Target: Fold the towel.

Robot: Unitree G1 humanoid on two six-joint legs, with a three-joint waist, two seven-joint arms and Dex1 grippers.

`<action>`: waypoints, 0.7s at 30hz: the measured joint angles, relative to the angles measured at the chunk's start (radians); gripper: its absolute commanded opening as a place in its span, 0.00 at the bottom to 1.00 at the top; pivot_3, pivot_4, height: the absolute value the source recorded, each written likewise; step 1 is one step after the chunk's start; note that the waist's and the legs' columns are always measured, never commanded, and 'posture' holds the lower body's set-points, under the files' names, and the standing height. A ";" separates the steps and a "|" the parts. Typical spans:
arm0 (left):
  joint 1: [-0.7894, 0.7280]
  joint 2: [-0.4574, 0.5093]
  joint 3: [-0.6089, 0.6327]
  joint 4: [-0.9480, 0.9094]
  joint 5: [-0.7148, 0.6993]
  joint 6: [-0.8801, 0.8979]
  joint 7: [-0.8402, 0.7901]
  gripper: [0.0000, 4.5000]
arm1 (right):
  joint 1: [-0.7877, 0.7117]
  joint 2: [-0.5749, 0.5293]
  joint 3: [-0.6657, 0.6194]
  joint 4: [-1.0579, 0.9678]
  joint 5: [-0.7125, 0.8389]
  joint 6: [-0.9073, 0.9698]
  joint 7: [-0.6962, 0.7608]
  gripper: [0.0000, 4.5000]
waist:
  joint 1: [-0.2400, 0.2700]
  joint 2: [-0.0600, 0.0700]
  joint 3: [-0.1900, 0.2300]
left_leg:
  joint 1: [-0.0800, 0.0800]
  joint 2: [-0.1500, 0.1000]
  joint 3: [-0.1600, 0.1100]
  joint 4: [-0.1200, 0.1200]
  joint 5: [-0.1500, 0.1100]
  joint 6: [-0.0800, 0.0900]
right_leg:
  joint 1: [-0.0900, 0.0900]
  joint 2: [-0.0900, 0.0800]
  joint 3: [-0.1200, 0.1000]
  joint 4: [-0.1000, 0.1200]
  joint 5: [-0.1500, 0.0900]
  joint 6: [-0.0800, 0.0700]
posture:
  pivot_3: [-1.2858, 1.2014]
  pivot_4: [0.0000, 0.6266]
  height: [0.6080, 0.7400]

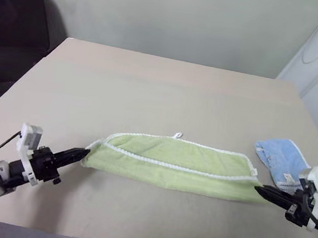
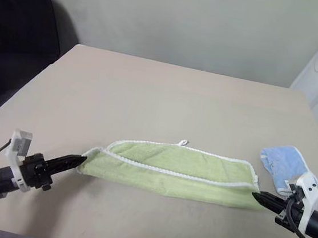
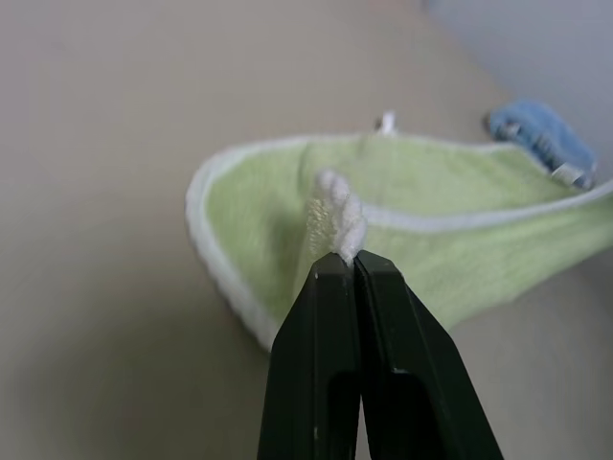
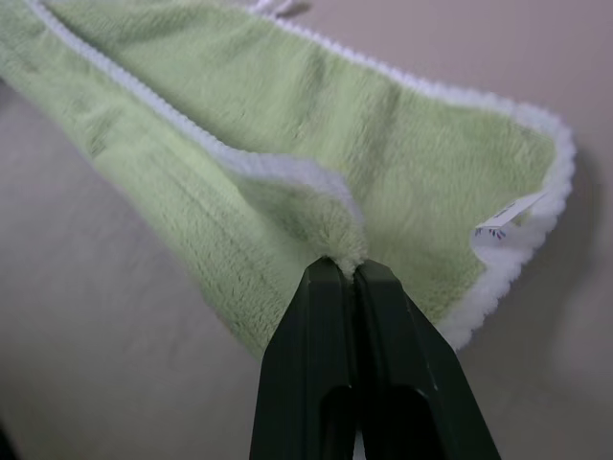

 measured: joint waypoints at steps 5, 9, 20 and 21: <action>-0.005 0.023 0.000 0.029 0.018 -0.003 -0.021 0.00 | 0.027 -0.005 -0.036 0.010 -0.001 -0.012 0.026 0.00 | -0.001 0.002 0.002 | -0.001 0.000 0.000 0.001 0.000 0.000 | -0.001 0.000 0.001 0.000 -0.005 -0.002 | 0.52 0.24 1.00; -0.073 0.017 0.000 0.055 0.027 -0.005 -0.002 0.00 | 0.012 -0.006 -0.047 0.054 -0.012 -0.040 0.026 0.00 | -0.002 0.001 0.002 | -0.005 0.000 0.000 0.002 -0.001 -0.001 | -0.004 0.000 0.001 0.000 -0.010 -0.004 | 0.52 0.24 1.00; -0.505 -0.084 -0.055 0.216 0.044 -0.045 0.129 0.00 | -0.425 -0.060 0.037 0.257 -0.087 -0.116 -0.073 0.00 | -0.001 -0.001 0.002 | -0.001 -0.003 0.001 0.004 0.009 0.002 | -0.001 -0.003 0.001 0.008 0.011 -0.013 | 0.52 0.24 1.00; -0.584 -0.095 -0.075 0.249 0.052 -0.063 0.146 0.00 | -0.509 -0.068 0.061 0.304 -0.106 -0.133 -0.090 0.00 | 0.001 0.000 0.006 | 0.000 -0.003 0.001 0.004 0.011 0.003 | 0.000 -0.003 0.001 0.006 0.013 -0.012 | 0.52 0.24 1.00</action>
